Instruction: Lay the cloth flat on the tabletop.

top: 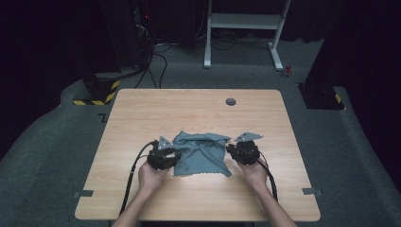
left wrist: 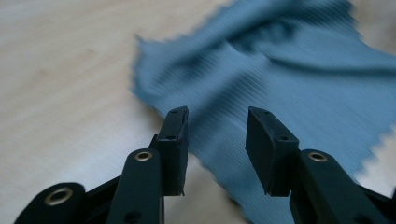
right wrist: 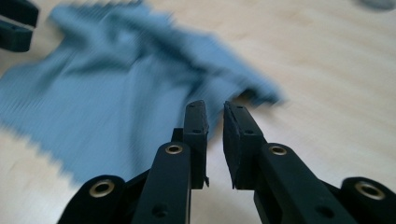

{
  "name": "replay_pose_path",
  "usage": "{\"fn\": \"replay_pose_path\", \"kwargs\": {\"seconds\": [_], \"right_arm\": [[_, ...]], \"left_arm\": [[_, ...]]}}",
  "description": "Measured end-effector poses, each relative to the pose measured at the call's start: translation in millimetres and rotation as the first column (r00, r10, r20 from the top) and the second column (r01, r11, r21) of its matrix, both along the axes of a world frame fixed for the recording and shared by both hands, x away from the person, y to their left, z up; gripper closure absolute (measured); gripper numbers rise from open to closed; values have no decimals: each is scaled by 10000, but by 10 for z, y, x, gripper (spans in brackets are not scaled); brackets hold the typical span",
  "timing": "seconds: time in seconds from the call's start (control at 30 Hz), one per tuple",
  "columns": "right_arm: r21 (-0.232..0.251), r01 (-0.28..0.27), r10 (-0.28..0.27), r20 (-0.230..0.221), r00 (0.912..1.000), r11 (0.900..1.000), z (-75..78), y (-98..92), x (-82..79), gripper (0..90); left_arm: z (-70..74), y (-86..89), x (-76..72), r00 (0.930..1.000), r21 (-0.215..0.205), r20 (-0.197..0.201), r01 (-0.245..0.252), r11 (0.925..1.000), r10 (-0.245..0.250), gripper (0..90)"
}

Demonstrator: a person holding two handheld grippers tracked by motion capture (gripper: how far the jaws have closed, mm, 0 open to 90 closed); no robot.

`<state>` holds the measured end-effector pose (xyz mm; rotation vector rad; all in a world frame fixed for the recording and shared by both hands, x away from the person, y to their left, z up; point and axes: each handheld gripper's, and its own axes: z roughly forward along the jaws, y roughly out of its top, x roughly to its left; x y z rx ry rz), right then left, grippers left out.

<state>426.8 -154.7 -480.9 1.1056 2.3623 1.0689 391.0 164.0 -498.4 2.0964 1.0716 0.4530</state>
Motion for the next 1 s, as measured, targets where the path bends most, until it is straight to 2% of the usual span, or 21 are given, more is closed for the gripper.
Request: {"fn": "replay_pose_path", "kwargs": {"seconds": [0.07, 0.1, 0.13, 0.2, 0.23, 0.3, 0.37, 0.4, 0.43, 0.47, 0.53, 0.57, 0.63, 0.67, 0.7, 0.77, 0.83, 0.87, 0.93, 0.97, 1.0], "right_arm": [[-94, -404, 403, -107, 9991, 9991, -64, 8, -106, 777], [-94, -404, 403, -107, 9991, 9991, -64, 8, -106, 777], [34, -654, 655, -289, 9974, 9979, -132, 27, -201, 748], [-52, -753, 751, -385, 9964, 9971, -158, 44, -226, 734], [-325, -872, 859, -385, 9956, 9957, -205, 89, -260, 725], [-483, -1004, 979, -526, 9938, 9938, -247, 124, -260, 727], [-511, -1029, 997, -605, 9932, 9934, -264, 138, -255, 744], [-521, -1096, 1059, -693, 9920, 9926, -274, 144, -251, 786], [-538, -1280, 1232, -851, 9887, 9903, -289, 161, -253, 867], [-767, -1456, 1394, -809, 9869, 9864, -288, 192, -274, 898], [-814, -1548, 1484, -793, 9857, 9846, -281, 205, -284, 900], [-899, -1730, 1677, -644, 9837, 9808, -240, 242, -328, 900], [-833, -1811, 1768, -568, 9826, 9799, -220, 254, -345, 900], [-626, -1895, 1865, -502, 9812, 9799, -181, 268, -375, 894], [-626, -1895, 1865, -502, 9812, 9799, -181, 268, -375, 894], [-411, -1755, 1743, -320, 9842, 9836, -152, 250, -401, 851], [-343, -1589, 1578, -326, 9869, 9867, -154, 226, -394, 835], [-356, -1175, 1165, -300, 9927, 9924, -172, 191, -378, 800], [-187, -901, 894, -337, 9954, 9958, -195, 167, -350, 776], [-187, -901, 894, -337, 9954, 9958, -195, 167, -350, 776], [-91, -659, 656, -312, 9974, 9978, -219, 164, -303, 754]], "left_arm": [[-47, -39, -108, 9996, 336, 49, 263, 9991, -265, 588], [-47, -39, -108, 9996, 336, 49, 263, 9991, -265, 588], [-77, -62, -155, 9992, 417, -1, 403, 9983, -403, 589], [-124, -91, -201, 9987, 426, -116, 507, 9978, -502, 590], [-159, -102, -211, 9976, 488, -285, 639, 9968, -626, 632], [-180, -108, -216, 9978, 460, -233, 632, 9969, -622, 680], [-176, -100, -209, 9977, 490, -222, 652, 9967, -642, 757], [-172, -101, -208, 9976, 608, -197, 680, 9958, -669, 757], [-169, -100, -208, 9973, 673, -188, 722, 9951, -711, 814], [-161, -93, -211, 9962, 771, -240, 855, 9934, -839, 884], [-159, -86, -219, 9956, 794, -258, 914, 9926, -896, 893], [-153, -74, -225, 9953, 870, -264, 956, 9916, -936, 895], [-148, -40, -250, 9953, 928, -234, 960, 9910, -942, 895], [-152, 23, -296, 9963, 724, -166, 849, 9938, -839, 895], [-152, 23, -296, 9963, 724, -166, 849, 9938, -839, 894], [-173, 127, -352, 9984, 375, -55, 562, 9977, -560, 889], [-184, 147, -363, 9992, 319, 19, 400, 9987, -401, 873], [-209, 172, -368, 9995, 370, 164, 266, 9990, -272, 775], [-234, 182, -369, 9991, 254, 284, 298, 9992, -305, 735], [-261, 196, -374, 9987, 71, 475, 157, 9999, -161, 735], [-277, 202, -380, 9980, 33, 623, -137, 9999, 135, 663]]}}
